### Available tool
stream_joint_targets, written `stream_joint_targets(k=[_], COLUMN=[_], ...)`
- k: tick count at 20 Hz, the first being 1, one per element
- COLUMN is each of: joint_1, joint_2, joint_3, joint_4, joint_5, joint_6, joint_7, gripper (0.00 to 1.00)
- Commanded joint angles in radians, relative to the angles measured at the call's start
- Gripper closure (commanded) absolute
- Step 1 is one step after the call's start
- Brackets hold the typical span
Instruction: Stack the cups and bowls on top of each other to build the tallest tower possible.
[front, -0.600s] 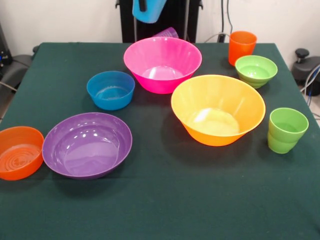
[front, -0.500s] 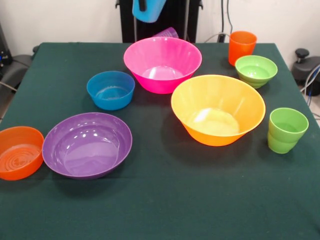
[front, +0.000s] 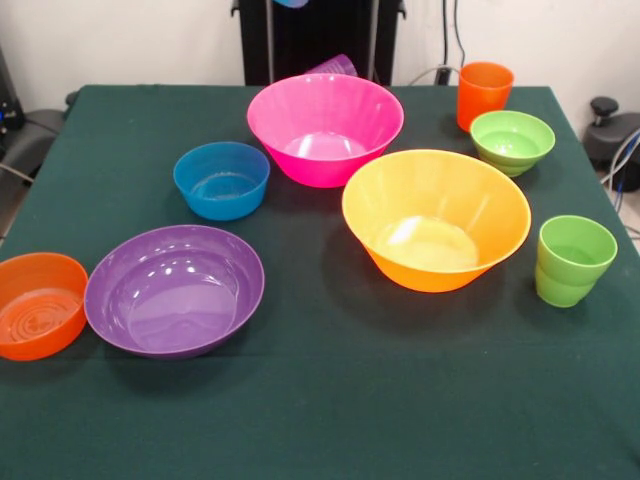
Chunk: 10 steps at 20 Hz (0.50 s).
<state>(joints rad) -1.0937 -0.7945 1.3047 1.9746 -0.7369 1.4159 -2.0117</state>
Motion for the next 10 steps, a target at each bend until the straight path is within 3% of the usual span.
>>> stream_joint_targets(k=[1, 4, 7, 10], joint_1=[0.029, 0.033, 0.057, 0.072], joint_2=[0.123, 0.162, 0.176, 0.218], joint_3=[-0.049, -0.039, -0.048, -0.038], joint_4=[-0.061, -0.073, -0.093, -0.113], joint_5=[-0.055, -0.085, -0.121, -0.113], joint_6=[0.050, -0.046, -0.079, -0.155], joint_7=[-0.151, -0.121, -0.104, -0.054], gripper=[1.00, 1.00, 1.00, 1.00])
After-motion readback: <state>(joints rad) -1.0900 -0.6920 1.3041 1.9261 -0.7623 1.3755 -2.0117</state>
